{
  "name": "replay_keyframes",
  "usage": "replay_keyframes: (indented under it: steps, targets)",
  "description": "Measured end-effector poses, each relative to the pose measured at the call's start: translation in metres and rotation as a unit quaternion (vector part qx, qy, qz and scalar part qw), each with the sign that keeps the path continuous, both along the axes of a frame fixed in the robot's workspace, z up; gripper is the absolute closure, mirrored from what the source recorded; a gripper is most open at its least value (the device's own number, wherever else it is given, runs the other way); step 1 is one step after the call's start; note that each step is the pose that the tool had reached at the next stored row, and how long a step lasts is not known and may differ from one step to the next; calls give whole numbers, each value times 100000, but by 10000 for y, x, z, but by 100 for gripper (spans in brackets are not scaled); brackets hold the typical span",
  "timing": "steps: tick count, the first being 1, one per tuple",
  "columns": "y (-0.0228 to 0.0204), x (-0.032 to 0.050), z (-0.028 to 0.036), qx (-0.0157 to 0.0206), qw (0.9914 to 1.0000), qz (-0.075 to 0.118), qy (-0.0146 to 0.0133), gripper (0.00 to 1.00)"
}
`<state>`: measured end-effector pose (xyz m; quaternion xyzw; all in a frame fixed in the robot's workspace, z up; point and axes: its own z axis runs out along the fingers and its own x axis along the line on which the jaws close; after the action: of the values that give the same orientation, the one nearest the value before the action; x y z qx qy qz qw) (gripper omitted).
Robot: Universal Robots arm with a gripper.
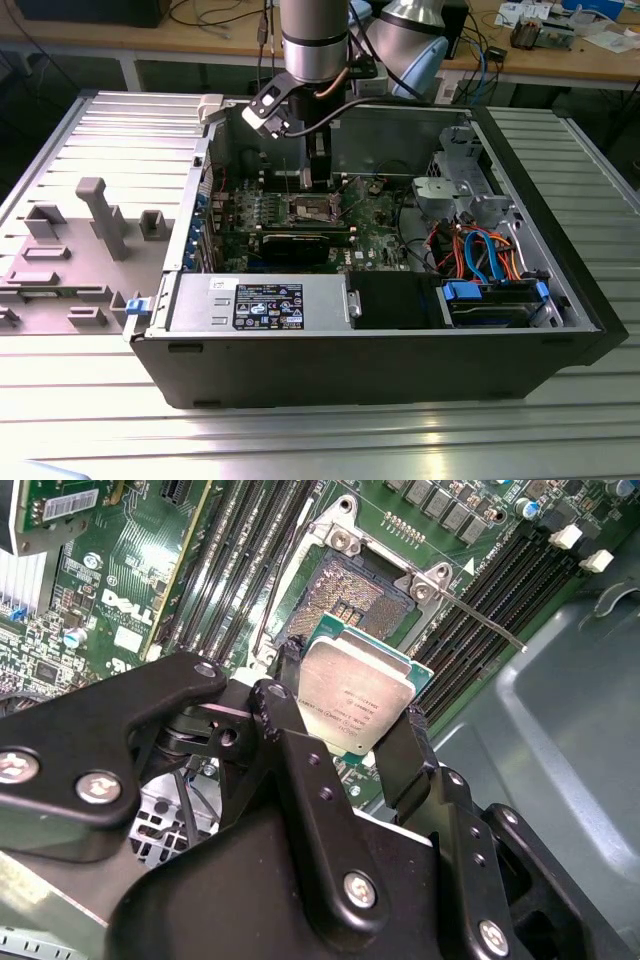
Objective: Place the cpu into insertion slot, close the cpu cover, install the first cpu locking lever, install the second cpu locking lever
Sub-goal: 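Place the cpu into insertion slot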
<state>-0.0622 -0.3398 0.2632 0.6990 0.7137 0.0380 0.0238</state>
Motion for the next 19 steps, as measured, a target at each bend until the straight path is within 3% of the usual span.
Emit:
replay_keyframes:
  steps: [2, 3, 4, 13, 19]
  targets:
    - [1, -1, -14, 8, 100000, 7, -7, 45]
    - [3, -1, -36, -5, 100000, 5, 4, 45]
    - [3, -1, -116, 0, 99995, -1039, 2, 45]
    - [4, -3, -285, -1, 99984, -1804, 1, 45]
    - [4, -4, -314, -7, 99984, -1762, 5, 45]
